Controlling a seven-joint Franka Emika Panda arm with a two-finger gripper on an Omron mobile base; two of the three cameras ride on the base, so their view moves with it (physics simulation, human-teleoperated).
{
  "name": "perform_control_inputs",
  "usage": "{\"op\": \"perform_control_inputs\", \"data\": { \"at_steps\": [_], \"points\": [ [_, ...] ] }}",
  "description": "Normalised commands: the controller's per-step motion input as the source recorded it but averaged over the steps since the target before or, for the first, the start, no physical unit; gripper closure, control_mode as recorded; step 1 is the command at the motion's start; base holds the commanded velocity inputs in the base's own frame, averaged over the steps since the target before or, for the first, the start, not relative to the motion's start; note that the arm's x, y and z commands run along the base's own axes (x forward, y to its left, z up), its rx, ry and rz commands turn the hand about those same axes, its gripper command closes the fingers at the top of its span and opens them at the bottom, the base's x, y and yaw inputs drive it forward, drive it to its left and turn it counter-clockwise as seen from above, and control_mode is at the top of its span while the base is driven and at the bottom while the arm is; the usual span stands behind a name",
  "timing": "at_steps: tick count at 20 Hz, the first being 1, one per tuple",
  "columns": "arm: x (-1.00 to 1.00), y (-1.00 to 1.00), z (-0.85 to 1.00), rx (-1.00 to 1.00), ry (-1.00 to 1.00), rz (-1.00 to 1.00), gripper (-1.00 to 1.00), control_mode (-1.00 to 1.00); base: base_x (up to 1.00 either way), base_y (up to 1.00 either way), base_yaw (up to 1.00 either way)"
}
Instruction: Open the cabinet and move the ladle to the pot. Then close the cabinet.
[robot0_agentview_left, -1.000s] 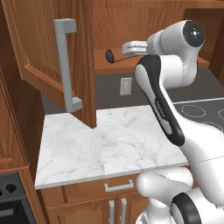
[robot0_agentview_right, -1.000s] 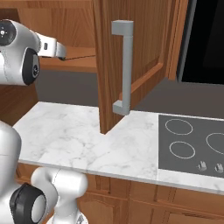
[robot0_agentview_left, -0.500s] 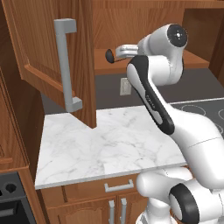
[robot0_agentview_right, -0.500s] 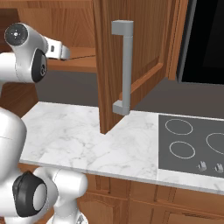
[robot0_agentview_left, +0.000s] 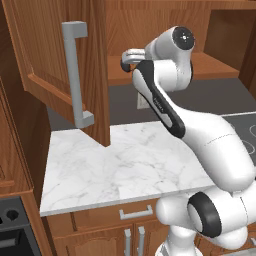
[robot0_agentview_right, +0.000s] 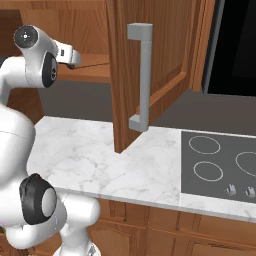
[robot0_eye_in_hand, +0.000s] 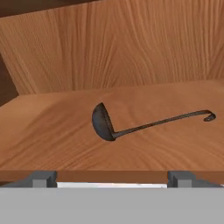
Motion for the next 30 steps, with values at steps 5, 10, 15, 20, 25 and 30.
{"op": "perform_control_inputs", "data": {
  "at_steps": [5,10,15,20,25,30],
  "points": [
    [0.35,0.18,-0.07,0.0,0.06,0.0,-1.0,-1.0,0.0,0.0,0.0],
    [0.29,0.05,-0.14,0.0,0.06,0.0,-1.0,-1.0,0.0,0.0,0.0],
    [0.34,0.0,-0.06,0.0,0.02,0.0,-1.0,-1.0,0.0,0.0,0.0],
    [0.32,0.0,-0.1,0.0,0.0,0.0,-1.0,-1.0,0.0,0.0,0.0],
    [0.26,0.0,-0.13,0.0,0.0,0.0,-1.0,-1.0,0.0,0.0,0.0],
    [0.13,0.0,-0.1,0.0,0.0,0.0,-1.0,-1.0,0.0,0.0,0.0]
  ]
}}
